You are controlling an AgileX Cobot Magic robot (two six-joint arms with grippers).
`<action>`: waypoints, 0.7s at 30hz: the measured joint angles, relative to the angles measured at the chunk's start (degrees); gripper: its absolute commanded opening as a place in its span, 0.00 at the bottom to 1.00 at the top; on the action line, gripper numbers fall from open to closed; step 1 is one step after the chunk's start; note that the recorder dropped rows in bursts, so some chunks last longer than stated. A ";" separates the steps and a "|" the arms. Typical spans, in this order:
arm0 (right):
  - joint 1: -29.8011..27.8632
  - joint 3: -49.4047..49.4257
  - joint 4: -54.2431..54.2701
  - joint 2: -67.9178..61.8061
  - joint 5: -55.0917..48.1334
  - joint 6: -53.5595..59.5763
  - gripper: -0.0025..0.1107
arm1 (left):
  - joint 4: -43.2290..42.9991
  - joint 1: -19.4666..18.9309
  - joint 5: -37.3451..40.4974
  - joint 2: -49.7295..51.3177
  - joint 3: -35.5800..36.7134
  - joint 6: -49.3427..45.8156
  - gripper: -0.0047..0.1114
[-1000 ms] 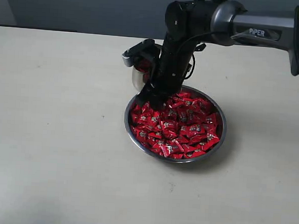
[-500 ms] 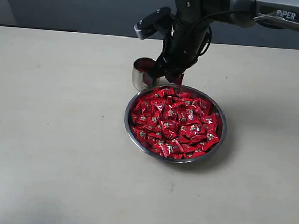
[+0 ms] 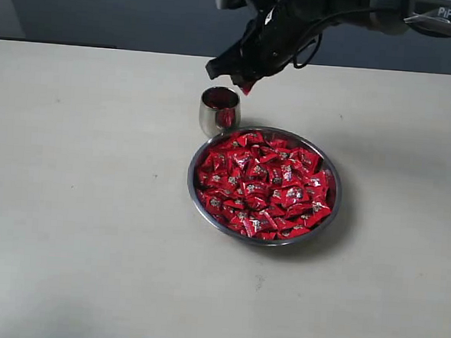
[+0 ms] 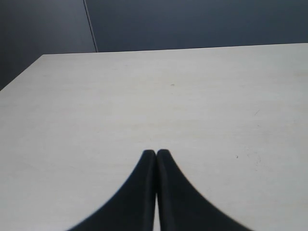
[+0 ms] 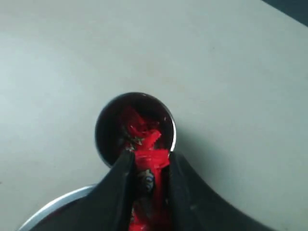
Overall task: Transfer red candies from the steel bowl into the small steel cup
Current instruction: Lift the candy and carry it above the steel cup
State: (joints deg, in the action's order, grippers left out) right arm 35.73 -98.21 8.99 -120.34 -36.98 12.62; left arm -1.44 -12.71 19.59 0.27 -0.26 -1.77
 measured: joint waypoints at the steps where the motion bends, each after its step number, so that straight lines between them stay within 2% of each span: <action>1: 0.00 -0.55 0.69 -0.31 0.16 0.20 0.01 | 0.00 0.00 0.00 0.00 0.00 0.00 0.04; 21: -0.10 -17.62 5.01 -10.53 -8.97 0.45 0.01 | 0.00 0.00 0.00 0.00 0.00 0.00 0.04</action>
State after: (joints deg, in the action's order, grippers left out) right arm 35.63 -115.84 14.00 -130.87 -45.96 13.08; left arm -1.44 -12.71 19.59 0.27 -0.26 -1.77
